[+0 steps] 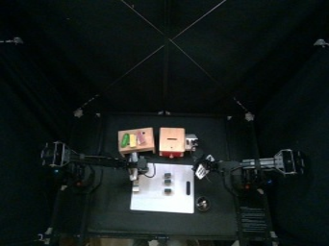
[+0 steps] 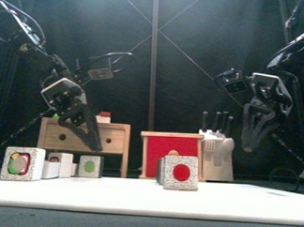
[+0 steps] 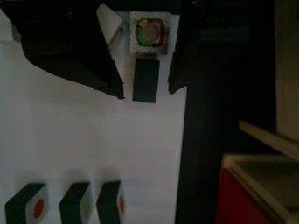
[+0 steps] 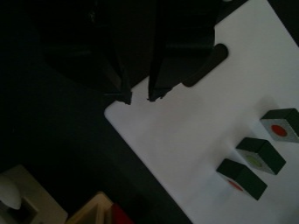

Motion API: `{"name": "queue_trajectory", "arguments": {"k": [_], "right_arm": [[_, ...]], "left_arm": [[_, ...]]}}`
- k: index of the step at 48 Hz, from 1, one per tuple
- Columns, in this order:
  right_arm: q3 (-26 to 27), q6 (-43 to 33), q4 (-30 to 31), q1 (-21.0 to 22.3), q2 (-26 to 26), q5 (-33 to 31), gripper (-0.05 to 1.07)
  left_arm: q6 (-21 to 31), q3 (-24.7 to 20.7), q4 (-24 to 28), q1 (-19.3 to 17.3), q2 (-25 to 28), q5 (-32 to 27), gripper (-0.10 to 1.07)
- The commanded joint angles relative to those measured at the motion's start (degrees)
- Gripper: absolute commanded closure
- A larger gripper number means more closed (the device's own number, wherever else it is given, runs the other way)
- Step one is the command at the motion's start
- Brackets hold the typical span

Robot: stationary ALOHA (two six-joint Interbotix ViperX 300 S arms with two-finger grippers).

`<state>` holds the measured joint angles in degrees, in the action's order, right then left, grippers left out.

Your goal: Grab piece of sushi

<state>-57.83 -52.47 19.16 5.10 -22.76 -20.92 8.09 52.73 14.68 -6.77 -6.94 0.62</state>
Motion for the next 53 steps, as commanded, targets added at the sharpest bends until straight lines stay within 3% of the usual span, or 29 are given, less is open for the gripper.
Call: {"name": "queue_trajectory", "arguments": {"k": [1,13,30,53], "right_arm": [[1.3,-0.1,-0.1,-0.4,-0.5,0.4,0.37],[1.4,0.0,0.2,-0.5,-0.4,0.4,0.37],[1.5,0.0,-0.1,-1.0,-0.5,0.4,0.37],[1.5,-0.1,-0.1,-1.3,-0.5,0.4,0.37]], "left_arm": [[0.0,-2.0,0.6,0.1,-0.7,2.8,0.15],[0.1,-6.5,0.8,0.7,7.0,14.1,0.15],[0.2,-14.2,0.5,1.7,13.6,14.2,0.13],[0.2,-15.6,-3.3,5.3,16.0,14.1,0.13]]}}
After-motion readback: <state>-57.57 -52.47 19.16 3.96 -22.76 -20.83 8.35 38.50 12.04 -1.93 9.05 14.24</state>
